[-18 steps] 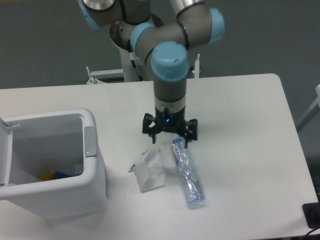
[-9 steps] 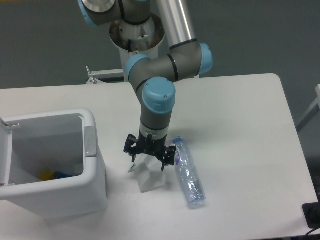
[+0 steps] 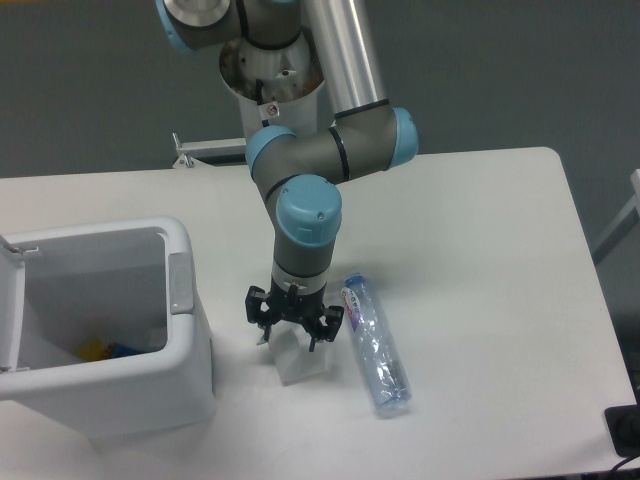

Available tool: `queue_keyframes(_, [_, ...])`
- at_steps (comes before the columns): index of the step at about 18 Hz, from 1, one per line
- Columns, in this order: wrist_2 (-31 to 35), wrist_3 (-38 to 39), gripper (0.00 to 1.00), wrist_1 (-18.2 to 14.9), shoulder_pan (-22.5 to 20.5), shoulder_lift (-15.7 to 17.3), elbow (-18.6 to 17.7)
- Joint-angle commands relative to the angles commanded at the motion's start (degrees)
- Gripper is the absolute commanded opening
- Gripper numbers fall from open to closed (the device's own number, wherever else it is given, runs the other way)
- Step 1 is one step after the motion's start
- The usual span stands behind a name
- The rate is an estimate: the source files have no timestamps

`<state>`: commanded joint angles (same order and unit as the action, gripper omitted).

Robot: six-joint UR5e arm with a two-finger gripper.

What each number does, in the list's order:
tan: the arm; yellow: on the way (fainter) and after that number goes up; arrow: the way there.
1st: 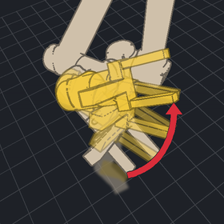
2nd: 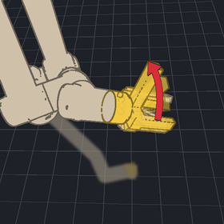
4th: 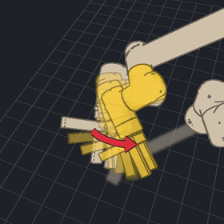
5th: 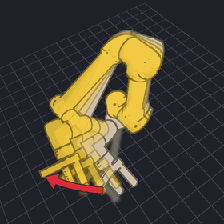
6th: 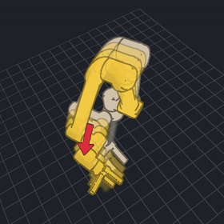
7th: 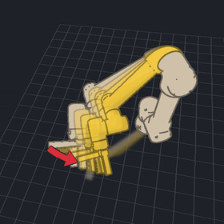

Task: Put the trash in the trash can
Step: 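Close the gripper on the crumpled white paper, then lift the paper and carry it over the white bin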

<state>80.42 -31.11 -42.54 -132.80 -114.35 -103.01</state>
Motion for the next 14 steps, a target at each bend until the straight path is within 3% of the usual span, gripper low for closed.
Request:
queue_keyframes(7, [-0.1, 0.7, 0.00, -0.2, 0.0, 0.0, 1.8])
queue_keyframes(11, [-0.7, 8.1, 0.00, -0.2, -0.4, 0.7, 6.5])
queue_keyframes(14, [-5.1, 11.0, 0.00, -0.2, -1.8, 2.1, 9.9])
